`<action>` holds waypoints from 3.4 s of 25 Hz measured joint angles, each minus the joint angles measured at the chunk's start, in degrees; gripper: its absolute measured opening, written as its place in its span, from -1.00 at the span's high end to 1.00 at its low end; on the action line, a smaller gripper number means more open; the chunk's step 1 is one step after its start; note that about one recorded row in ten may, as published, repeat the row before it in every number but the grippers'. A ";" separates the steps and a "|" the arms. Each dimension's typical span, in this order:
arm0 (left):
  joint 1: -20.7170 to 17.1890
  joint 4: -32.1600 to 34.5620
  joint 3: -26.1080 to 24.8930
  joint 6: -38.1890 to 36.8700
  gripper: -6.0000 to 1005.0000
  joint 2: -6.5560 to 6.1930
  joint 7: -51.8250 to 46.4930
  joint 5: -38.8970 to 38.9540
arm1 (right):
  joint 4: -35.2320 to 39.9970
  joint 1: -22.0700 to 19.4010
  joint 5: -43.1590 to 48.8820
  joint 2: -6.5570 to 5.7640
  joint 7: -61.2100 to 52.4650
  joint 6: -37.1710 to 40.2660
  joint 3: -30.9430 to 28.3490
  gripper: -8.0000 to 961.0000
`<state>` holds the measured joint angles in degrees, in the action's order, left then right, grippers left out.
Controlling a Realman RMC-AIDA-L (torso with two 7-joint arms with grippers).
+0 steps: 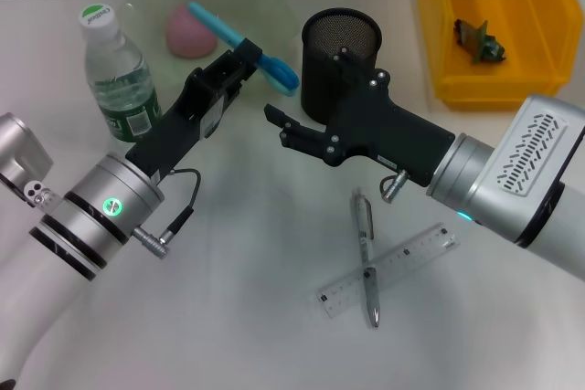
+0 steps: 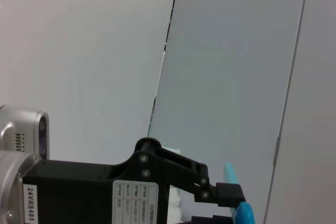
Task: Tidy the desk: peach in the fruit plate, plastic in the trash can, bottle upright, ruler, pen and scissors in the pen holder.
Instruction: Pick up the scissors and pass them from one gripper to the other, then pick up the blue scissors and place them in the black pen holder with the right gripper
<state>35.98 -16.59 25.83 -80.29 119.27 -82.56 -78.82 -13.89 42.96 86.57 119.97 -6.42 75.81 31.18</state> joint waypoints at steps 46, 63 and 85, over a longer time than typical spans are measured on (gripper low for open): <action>-0.20 0.38 -6.62 -0.41 0.34 -0.01 3.88 -7.52 | -1.84 1.84 0.08 0.00 2.46 -1.99 -3.45 0.84; -0.08 0.86 -6.80 -0.18 -0.35 0.00 5.22 -7.49 | -1.58 1.49 0.09 0.01 2.46 -2.08 -3.67 0.84; -3.71 7.67 -4.84 0.00 -0.60 -0.16 35.11 -14.16 | 6.95 -1.30 5.37 -0.16 -17.31 1.72 -3.54 0.83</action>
<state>32.27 -8.93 20.98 -80.29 119.11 -47.45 -92.98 -6.94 41.66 91.94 119.81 -23.73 77.53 27.64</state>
